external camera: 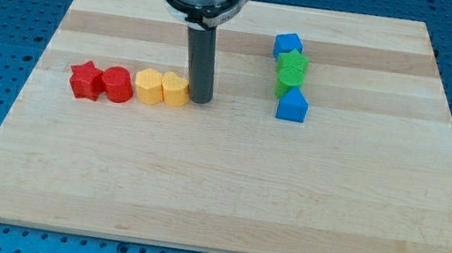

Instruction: Move your arm to the yellow hexagon

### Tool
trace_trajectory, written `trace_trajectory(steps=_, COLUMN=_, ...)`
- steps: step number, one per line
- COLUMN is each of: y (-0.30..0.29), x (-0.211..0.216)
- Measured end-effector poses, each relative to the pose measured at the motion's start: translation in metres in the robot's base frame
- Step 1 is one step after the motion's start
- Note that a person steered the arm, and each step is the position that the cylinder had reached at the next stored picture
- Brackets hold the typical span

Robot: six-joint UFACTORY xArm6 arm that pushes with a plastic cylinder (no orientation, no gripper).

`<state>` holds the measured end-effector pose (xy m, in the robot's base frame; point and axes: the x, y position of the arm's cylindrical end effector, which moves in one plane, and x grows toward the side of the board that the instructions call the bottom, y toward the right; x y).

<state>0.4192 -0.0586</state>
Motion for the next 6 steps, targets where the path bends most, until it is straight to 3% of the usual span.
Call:
trace_trajectory(steps=2, y=0.004, x=0.014)
trace_trajectory(steps=3, y=0.003, x=0.045)
trace_trajectory(steps=6, y=-0.058, x=0.06)
